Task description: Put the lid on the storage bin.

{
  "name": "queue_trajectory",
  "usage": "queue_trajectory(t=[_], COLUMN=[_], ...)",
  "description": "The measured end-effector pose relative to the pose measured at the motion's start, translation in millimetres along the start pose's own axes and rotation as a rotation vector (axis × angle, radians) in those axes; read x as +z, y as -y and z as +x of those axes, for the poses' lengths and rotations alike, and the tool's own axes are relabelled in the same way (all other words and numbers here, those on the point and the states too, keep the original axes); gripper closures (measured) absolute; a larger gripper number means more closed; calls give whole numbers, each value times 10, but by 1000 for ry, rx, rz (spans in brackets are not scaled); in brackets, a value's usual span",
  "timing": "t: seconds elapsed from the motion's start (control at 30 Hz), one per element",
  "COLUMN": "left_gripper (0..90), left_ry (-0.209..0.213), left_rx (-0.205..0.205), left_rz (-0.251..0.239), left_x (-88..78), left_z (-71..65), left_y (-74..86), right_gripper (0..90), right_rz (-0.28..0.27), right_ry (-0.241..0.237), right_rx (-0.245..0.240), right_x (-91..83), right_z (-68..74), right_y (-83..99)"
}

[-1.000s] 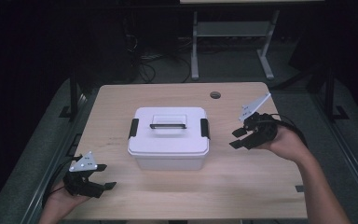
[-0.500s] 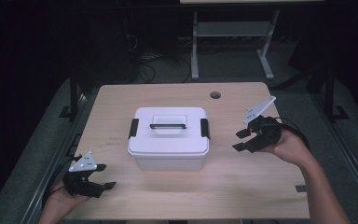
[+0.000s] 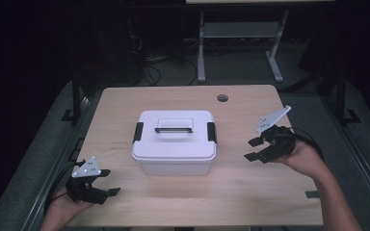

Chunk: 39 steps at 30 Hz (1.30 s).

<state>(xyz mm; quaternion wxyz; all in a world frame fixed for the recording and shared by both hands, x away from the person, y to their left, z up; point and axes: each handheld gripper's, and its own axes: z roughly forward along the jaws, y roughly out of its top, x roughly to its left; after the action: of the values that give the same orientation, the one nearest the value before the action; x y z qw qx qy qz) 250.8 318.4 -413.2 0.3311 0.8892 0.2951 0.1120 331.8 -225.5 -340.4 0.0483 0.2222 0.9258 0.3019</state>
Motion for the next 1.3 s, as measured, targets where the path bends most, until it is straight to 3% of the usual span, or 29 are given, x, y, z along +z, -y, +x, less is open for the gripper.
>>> queue_trajectory(t=[0.77, 1.3], left_gripper=[241, 241], left_ry=[-4, -4], left_rx=[1, -2], left_rz=[0, 0], left_x=[-3, -10], left_z=[-8, -6], left_y=[-5, 2], right_gripper=[414, 405], right_rz=[-8, -4], right_ry=[5, 1], right_rx=[60, 87], right_x=[51, 111], right_z=[32, 50], right_y=[438, 629])
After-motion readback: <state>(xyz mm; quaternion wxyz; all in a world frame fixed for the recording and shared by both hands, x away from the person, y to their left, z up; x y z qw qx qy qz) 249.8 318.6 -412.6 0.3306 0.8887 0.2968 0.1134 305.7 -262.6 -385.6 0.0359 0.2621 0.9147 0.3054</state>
